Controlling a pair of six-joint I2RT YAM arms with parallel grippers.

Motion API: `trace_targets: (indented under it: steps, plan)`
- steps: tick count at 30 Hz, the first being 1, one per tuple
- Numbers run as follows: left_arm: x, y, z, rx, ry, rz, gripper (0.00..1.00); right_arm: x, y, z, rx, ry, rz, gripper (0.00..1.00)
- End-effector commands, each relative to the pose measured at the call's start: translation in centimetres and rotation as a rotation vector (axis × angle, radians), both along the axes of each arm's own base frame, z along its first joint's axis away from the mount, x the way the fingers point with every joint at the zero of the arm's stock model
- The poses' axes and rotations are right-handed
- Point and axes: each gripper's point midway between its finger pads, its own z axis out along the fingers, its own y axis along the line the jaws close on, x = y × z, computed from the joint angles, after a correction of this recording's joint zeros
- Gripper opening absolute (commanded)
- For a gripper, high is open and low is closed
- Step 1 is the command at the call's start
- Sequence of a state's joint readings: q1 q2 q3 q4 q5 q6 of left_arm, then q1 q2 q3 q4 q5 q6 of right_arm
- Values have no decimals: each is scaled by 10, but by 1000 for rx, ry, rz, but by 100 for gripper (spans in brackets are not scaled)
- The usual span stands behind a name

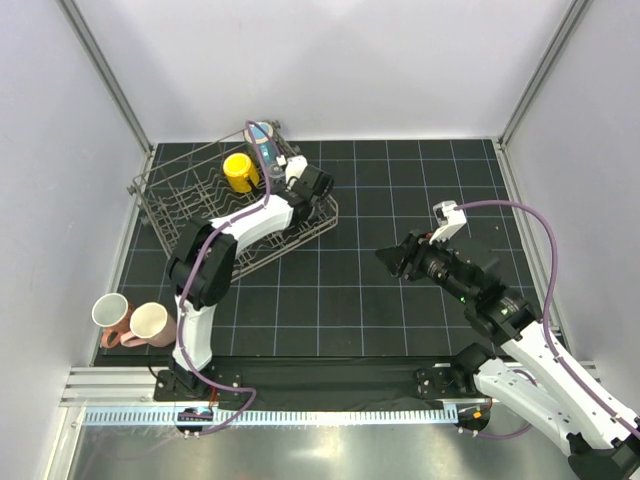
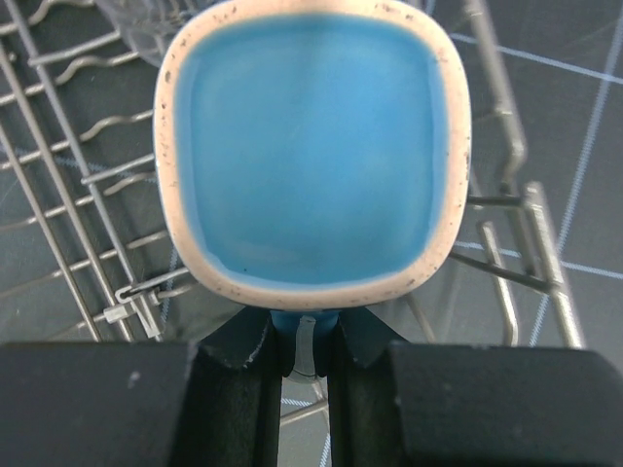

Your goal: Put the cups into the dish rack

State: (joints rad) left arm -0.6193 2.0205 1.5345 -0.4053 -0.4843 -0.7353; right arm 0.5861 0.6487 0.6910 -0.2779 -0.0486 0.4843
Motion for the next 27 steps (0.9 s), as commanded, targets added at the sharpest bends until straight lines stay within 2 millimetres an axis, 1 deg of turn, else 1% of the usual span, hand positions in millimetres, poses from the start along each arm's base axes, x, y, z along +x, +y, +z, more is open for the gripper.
trace_targets:
  steps: [1,2,3,5,6,7,8,11,12,14,15,17,18,21,22,23,24,25,27]
  plan:
    - [16,7,21,-16,-75,110,5,-2,5,7,24,-20,35,61]
    - [15,7,18,-16,-70,111,8,-3,6,6,20,-18,40,61]
    - [15,7,15,-12,-63,110,14,-4,6,5,17,-12,41,61]
    - [15,8,11,-3,-48,115,23,-5,6,5,17,-16,46,60]
    - [13,8,7,0,-40,114,39,-5,6,4,16,-13,51,61]
    - [13,9,7,0,-39,119,47,-6,7,4,14,-11,60,60]
    - [11,11,8,7,-35,123,57,-7,8,4,16,-10,68,60]
    - [7,14,9,10,-30,129,69,-10,12,2,12,4,98,61]
    - [2,17,13,9,-31,131,72,-12,14,3,11,5,111,60]
    - [-3,19,17,-2,-28,134,76,-16,18,3,11,15,143,60]
    - [-9,21,24,-17,-29,131,77,-17,18,4,7,14,155,60]
    - [-17,21,32,-39,-26,131,78,-21,22,2,-1,25,188,60]
    - [-24,22,41,-54,-36,127,78,-23,22,4,-8,31,197,61]
    - [-40,29,58,-41,-55,136,79,-28,26,0,-32,57,241,61]
    - [-50,34,70,-41,-63,129,79,-29,26,0,-36,56,252,60]
    - [-55,37,76,-33,-64,127,78,-33,28,-3,-40,67,274,61]
    - [-61,44,81,-20,-60,132,77,-34,29,-4,-41,73,285,60]
    - [-70,55,90,2,-62,139,77,-35,30,-6,-42,77,291,61]
    - [-83,71,96,43,-54,147,77,-37,33,-9,-44,98,313,61]
